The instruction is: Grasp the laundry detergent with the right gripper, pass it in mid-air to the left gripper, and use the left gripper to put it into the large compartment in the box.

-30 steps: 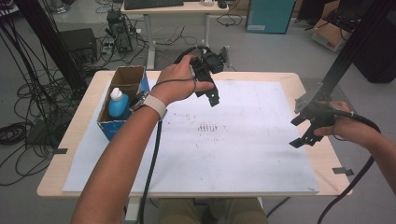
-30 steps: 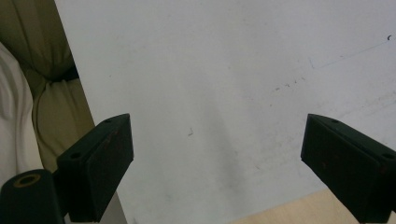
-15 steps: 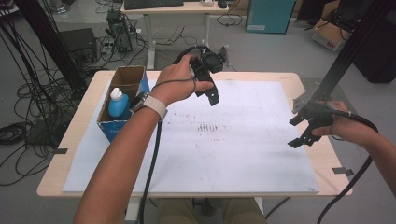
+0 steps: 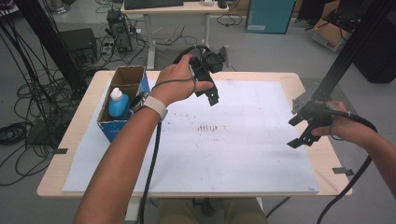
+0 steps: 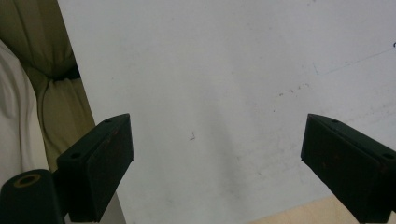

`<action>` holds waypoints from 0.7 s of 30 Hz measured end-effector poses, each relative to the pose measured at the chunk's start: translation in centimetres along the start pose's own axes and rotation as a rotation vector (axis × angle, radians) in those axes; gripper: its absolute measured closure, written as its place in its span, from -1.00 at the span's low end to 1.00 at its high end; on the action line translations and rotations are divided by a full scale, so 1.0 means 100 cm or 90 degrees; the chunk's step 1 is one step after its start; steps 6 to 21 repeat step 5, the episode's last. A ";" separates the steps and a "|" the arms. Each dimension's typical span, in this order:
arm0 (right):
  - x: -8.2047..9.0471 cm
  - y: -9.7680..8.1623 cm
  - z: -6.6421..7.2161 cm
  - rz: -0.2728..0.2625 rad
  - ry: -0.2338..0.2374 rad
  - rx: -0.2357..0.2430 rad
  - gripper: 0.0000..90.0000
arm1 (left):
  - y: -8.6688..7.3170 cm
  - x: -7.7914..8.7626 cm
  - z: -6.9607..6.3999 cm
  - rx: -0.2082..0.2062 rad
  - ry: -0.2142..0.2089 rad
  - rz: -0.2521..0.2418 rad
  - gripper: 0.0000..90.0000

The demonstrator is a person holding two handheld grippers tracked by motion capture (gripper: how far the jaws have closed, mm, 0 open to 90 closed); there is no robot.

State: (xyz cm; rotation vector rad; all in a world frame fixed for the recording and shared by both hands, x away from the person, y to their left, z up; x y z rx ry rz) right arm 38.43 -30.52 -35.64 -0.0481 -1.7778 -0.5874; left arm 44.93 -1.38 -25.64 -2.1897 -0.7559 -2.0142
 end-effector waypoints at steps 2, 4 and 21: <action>0.000 0.000 0.000 -0.005 0.000 0.002 -0.79 | 0.000 0.000 0.000 0.000 0.000 -0.001 -0.83; 0.000 0.001 0.002 -0.007 0.002 0.000 -0.79 | 0.000 0.000 0.000 0.001 -0.001 -0.003 -0.83; 0.000 0.001 0.002 -0.009 0.002 0.002 -0.79 | 0.000 0.000 0.000 0.001 -0.001 -0.003 -0.83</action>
Point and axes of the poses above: each handheld gripper's, and its own axes: x roughly backward along the jaws, y roughly out of its top, z roughly to its left, the point moved 6 cm from there along -x, roughly forward along the jaws, and after that the axes turned 14 degrees about -y, right-handed, at the moved point
